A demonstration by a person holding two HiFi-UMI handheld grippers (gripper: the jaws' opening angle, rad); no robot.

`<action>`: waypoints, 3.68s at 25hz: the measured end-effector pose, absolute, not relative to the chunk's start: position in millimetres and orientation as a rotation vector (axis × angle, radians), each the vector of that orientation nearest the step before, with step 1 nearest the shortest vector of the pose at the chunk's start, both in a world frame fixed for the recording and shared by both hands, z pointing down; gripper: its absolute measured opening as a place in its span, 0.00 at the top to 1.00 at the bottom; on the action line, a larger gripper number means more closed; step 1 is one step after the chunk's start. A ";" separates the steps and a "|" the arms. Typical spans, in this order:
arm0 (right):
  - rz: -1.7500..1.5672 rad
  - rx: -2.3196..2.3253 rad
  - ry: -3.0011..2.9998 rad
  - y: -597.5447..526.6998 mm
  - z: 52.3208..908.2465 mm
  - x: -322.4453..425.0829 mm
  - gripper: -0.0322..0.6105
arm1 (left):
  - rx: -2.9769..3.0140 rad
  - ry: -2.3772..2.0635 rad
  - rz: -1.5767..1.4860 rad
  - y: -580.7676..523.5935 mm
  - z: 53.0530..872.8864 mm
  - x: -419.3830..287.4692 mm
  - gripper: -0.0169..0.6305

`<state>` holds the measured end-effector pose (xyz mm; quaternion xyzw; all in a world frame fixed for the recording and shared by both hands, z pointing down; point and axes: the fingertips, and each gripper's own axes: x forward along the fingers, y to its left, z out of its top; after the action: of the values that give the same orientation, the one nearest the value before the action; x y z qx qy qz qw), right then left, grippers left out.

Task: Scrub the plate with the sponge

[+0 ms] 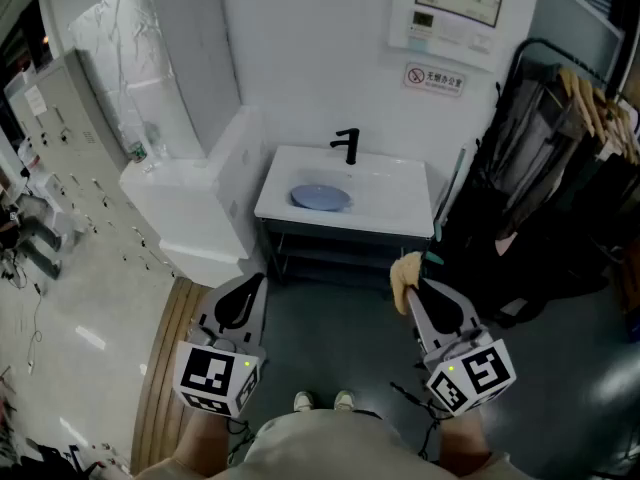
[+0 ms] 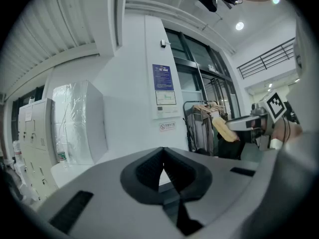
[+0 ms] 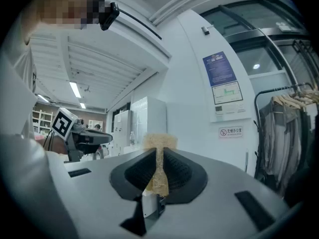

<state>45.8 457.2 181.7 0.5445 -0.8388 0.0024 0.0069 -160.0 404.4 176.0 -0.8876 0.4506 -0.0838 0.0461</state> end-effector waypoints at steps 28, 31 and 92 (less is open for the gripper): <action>0.061 1.581 -2.687 425.4 218.1 112.3 0.87 | -2.671 1.424 -0.351 385.9 213.2 -79.7 0.96; 0.058 1.561 -2.686 406.7 222.7 108.8 0.87 | -2.677 1.435 -0.348 368.4 218.9 -82.5 0.96; 0.489 1.208 -2.521 -148.6 361.6 58.0 0.87 | -3.066 1.581 -1.004 -129.9 398.7 -94.4 0.86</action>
<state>58.0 -148.6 361.6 0.4207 -0.8782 0.1703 0.1512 -94.4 -129.9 398.7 -0.8318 0.4288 -0.2725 -0.2237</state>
